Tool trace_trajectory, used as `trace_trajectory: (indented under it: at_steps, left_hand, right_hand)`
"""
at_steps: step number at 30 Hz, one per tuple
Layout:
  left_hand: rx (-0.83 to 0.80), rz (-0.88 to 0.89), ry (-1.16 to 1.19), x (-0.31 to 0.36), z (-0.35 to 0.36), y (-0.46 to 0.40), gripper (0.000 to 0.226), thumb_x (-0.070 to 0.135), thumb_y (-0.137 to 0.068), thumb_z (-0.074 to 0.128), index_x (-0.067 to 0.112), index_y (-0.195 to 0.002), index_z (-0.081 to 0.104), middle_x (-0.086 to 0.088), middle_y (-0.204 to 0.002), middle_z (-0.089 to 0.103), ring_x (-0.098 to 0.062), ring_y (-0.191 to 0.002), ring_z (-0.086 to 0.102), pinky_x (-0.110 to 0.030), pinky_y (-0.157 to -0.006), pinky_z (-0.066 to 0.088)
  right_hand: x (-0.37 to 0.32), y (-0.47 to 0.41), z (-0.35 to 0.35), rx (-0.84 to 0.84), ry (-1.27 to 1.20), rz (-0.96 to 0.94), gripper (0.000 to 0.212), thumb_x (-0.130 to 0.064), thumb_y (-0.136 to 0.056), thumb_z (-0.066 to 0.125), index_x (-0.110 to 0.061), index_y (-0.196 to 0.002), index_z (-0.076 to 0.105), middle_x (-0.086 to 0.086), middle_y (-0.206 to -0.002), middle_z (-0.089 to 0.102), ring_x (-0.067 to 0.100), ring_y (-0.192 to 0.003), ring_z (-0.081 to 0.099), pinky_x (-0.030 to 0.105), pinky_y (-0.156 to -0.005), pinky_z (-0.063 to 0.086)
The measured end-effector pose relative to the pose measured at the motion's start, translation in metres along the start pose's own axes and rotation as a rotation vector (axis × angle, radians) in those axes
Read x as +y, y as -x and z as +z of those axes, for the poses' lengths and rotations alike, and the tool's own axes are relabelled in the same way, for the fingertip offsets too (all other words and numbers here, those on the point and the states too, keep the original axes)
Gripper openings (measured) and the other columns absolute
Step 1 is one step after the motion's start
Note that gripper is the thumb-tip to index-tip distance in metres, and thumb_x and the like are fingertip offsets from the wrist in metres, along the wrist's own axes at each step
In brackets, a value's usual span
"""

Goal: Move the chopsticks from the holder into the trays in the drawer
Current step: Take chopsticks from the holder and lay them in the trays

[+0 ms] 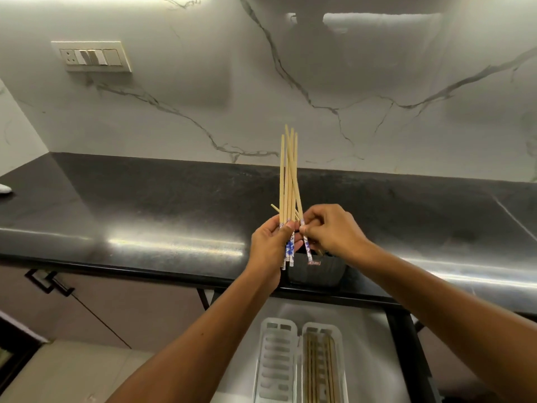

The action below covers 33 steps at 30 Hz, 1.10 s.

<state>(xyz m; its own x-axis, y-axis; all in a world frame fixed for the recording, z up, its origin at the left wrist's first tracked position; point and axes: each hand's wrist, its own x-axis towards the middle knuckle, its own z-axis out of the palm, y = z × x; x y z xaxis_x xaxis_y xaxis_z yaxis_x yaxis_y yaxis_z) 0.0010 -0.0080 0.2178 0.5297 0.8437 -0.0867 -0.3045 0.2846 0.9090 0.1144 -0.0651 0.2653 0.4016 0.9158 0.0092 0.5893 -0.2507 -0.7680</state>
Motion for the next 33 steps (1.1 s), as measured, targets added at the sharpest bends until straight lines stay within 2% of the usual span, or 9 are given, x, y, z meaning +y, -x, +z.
trace_trajectory:
  at_steps: [3,6,12,17,21,24,26,30,33]
  left_hand:
    - [0.004,0.029,-0.082,-0.004,-0.001,0.002,0.02,0.014,-0.096,0.053,0.014,-0.113,0.065,-0.008,-0.103,0.073,-0.019,-0.094,0.072,-0.03,-0.078,0.059]
    - [0.016,0.045,-0.101,-0.005,0.0,0.004,0.022,0.015,-0.096,0.053,0.014,-0.115,0.064,-0.006,-0.103,0.073,-0.016,-0.092,0.072,-0.024,-0.071,0.058]
    - [0.005,0.074,-0.135,-0.005,-0.003,0.007,0.023,0.014,-0.098,0.05,0.013,-0.118,0.062,-0.006,-0.101,0.072,-0.013,-0.088,0.072,-0.021,-0.069,0.058]
    - [-0.008,0.084,-0.206,-0.006,-0.004,0.009,0.021,0.016,-0.098,0.049,0.022,-0.111,0.065,-0.006,-0.102,0.073,-0.019,-0.094,0.071,-0.034,-0.081,0.06]
    - [-0.007,0.153,-0.393,-0.012,-0.004,0.01,0.025,0.019,-0.1,0.045,0.018,-0.119,0.061,-0.004,-0.104,0.07,-0.018,-0.095,0.069,-0.033,-0.076,0.06]
    - [-0.042,0.221,-0.483,-0.012,-0.006,0.009,0.02,0.02,-0.101,0.044,0.026,-0.109,0.061,0.0,-0.088,0.068,-0.01,-0.076,0.066,-0.023,-0.063,0.056]
    - [-0.061,0.23,-0.465,-0.01,-0.007,0.009,0.02,0.019,-0.101,0.044,0.03,-0.101,0.061,0.0,-0.074,0.063,-0.009,-0.063,0.058,-0.021,-0.058,0.051]
    - [-0.116,0.256,-0.476,-0.021,-0.007,0.011,0.019,0.018,-0.1,0.044,0.024,-0.106,0.062,-0.007,-0.074,0.06,-0.017,-0.064,0.054,-0.027,-0.058,0.048]
    - [-0.134,0.265,-0.525,-0.035,-0.006,0.016,0.026,0.016,-0.101,0.041,0.038,-0.101,0.055,-0.002,-0.073,0.059,-0.014,-0.063,0.054,-0.024,-0.058,0.048]
  right_hand:
    - [0.001,0.002,0.007,0.035,0.024,-0.024,0.018,-0.014,-0.087,0.067,-0.01,-0.103,0.061,0.002,-0.088,0.069,0.01,-0.067,0.069,0.022,-0.059,0.059]
    - [-0.001,0.007,0.014,0.053,-0.02,-0.016,0.018,-0.013,-0.088,0.065,-0.008,-0.105,0.058,0.005,-0.088,0.067,0.011,-0.06,0.069,0.017,-0.051,0.056]
    - [-0.009,0.011,0.017,0.018,0.029,-0.021,0.025,-0.013,-0.095,0.054,-0.008,-0.119,0.062,0.01,-0.088,0.069,0.009,-0.056,0.067,0.019,-0.056,0.059]
    - [-0.012,0.007,0.017,-0.089,0.16,0.011,0.029,-0.013,-0.098,0.047,-0.005,-0.124,0.058,0.012,-0.087,0.068,0.009,-0.054,0.065,0.018,-0.055,0.057]
    - [-0.012,0.006,0.017,-0.169,0.33,0.018,0.029,-0.018,-0.098,0.048,-0.005,-0.12,0.061,0.009,-0.093,0.069,0.012,-0.063,0.065,0.021,-0.06,0.056]
    - [-0.013,0.003,0.014,-0.152,0.406,-0.025,0.024,-0.024,-0.095,0.052,-0.01,-0.109,0.067,0.001,-0.095,0.068,0.005,-0.062,0.056,0.016,-0.057,0.043]
    - [-0.014,-0.001,0.009,-0.088,0.154,0.015,0.025,-0.028,-0.092,0.058,-0.013,-0.112,0.063,-0.006,-0.089,0.065,0.004,-0.07,0.058,0.018,-0.064,0.046]
    - [-0.021,-0.003,0.003,0.012,-0.711,0.197,0.046,-0.031,-0.089,0.063,-0.01,-0.127,0.047,0.003,-0.097,0.064,0.016,-0.09,0.065,0.038,-0.092,0.052]
    - [-0.022,-0.004,0.013,0.16,-0.851,0.208,0.035,-0.025,-0.093,0.058,-0.011,-0.124,0.048,0.007,-0.099,0.064,0.016,-0.091,0.066,0.035,-0.087,0.056]
